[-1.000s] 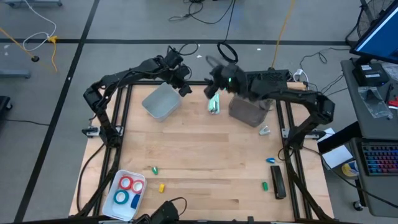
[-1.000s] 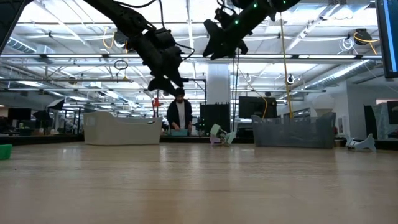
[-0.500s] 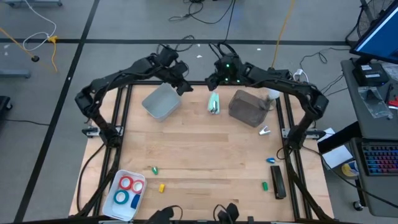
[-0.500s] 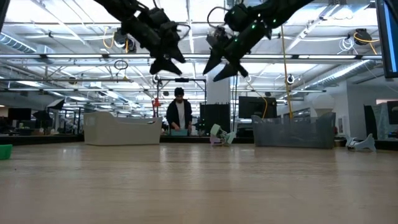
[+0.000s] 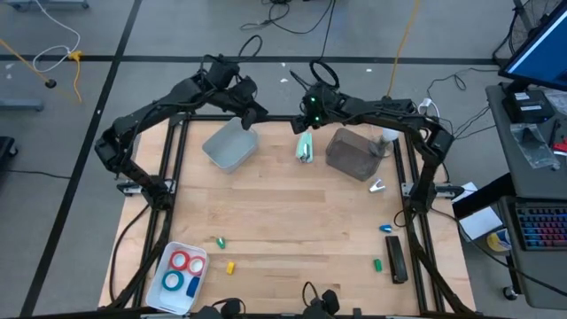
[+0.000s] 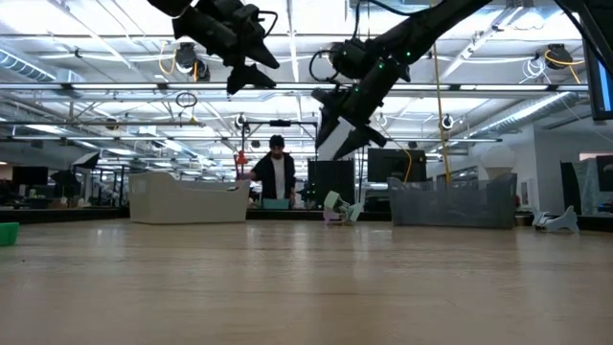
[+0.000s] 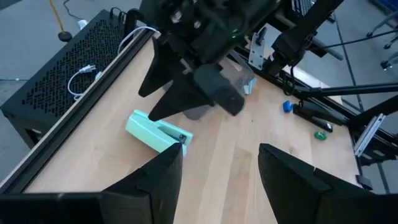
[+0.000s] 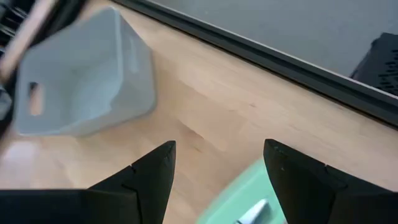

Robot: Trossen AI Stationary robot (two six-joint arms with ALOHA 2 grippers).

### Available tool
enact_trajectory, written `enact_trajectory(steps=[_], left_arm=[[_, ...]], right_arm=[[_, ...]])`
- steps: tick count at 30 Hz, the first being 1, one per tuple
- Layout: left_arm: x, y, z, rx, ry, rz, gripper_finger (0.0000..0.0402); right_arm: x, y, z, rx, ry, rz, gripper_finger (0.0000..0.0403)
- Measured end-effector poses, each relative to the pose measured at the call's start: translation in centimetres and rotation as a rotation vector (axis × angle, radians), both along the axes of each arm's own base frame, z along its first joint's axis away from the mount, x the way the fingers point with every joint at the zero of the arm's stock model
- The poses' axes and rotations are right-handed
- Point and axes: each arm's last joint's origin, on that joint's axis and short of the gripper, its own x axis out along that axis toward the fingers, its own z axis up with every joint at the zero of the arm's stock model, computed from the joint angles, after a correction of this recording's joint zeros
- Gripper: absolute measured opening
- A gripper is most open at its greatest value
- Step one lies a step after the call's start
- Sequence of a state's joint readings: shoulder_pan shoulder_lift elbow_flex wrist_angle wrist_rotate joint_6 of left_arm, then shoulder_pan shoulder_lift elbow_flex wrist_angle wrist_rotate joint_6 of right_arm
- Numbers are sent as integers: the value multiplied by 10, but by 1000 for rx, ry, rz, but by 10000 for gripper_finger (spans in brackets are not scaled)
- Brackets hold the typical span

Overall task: Pick and place Stapler, Stapler remover, tape
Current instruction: Put the big light green stapler into the black bin

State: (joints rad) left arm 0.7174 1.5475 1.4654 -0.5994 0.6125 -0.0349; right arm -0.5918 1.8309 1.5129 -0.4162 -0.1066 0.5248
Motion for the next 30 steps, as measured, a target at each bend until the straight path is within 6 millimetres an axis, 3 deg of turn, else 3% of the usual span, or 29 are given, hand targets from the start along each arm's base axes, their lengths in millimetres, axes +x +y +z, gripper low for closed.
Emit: enact_trajectory(steps=[8, 19, 30], left_arm=[[1, 0, -1, -2, 1, 1, 209], [1, 0, 0, -13, -2, 9, 209], [1, 0, 0, 6, -3, 1, 209]], right_arm=[[-3, -4, -2, 30, 5, -44, 240], [11, -12, -52, 124, 106, -18, 240], [5, -13, -54, 102, 172, -43, 235]])
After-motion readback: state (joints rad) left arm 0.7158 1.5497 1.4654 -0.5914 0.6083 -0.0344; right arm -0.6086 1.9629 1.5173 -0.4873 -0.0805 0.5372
